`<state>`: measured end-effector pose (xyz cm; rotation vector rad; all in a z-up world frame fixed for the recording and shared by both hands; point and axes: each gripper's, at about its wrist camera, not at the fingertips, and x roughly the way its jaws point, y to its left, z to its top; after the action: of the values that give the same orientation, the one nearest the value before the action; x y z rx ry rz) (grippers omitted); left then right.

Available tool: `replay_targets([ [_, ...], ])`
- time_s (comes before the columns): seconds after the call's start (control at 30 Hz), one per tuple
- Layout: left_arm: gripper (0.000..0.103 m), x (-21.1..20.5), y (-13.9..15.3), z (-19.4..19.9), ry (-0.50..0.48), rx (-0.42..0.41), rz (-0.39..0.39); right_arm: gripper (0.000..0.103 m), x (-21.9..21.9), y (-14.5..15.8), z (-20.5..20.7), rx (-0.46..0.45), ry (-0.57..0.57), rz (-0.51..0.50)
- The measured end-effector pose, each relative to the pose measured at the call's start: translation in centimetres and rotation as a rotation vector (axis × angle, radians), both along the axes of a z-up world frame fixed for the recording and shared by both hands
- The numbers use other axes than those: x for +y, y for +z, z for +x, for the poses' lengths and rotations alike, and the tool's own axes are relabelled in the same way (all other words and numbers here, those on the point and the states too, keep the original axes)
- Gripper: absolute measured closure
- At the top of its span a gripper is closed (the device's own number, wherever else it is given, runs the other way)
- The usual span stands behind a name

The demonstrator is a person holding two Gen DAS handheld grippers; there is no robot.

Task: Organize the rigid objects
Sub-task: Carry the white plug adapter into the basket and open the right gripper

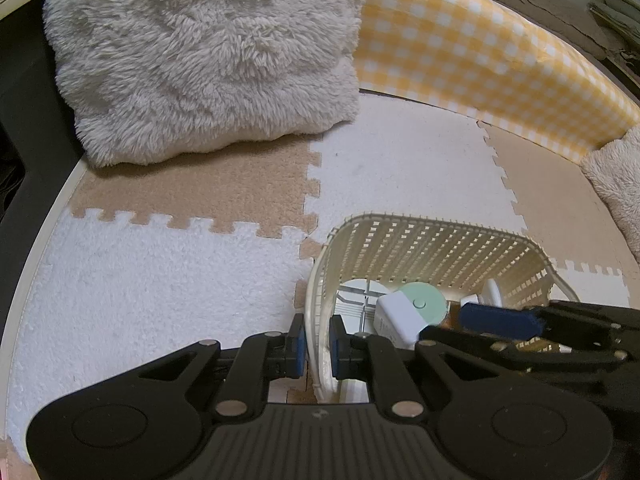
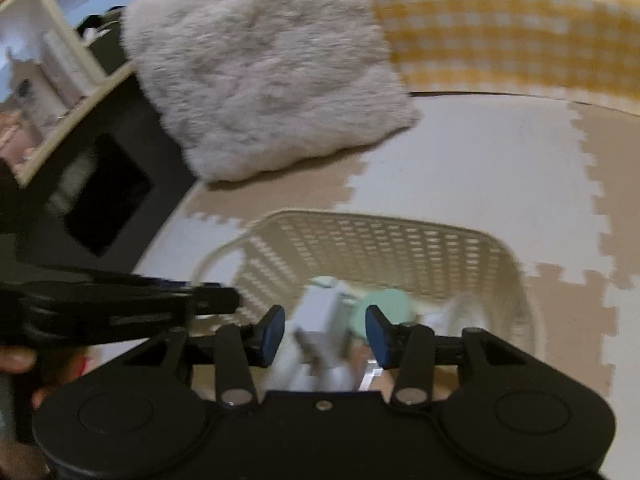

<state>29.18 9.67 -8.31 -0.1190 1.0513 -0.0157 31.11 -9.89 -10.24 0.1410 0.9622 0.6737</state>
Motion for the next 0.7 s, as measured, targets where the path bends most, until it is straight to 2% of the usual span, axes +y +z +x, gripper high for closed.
replay_targets([
  [0.03,0.092,0.0,0.0,0.0,0.000,0.000,0.000,0.063,0.5,-0.1,0.0,-0.006,0.014,-0.018],
  [0.1,0.092,0.0,0.0,0.0,0.000,0.000,-0.001,0.072,1.0,-0.5,0.0,-0.024,0.027,-0.067],
  [0.2,0.092,0.0,0.0,0.0,0.001,0.000,-0.001,0.075,0.5,-0.9,0.2,-0.025,0.016,-0.072],
  [0.3,0.092,0.0,0.0,0.0,0.000,0.000,0.001,0.081,-0.2,-0.8,0.5,-0.054,-0.032,-0.149],
  [0.37,0.091,0.0,0.0,0.0,-0.001,-0.001,-0.001,0.086,-0.6,-0.8,0.6,-0.060,-0.031,-0.151],
  [0.7,0.091,0.1,0.0,0.0,-0.001,-0.001,-0.002,0.084,-0.3,0.0,0.1,-0.088,-0.014,-0.177],
])
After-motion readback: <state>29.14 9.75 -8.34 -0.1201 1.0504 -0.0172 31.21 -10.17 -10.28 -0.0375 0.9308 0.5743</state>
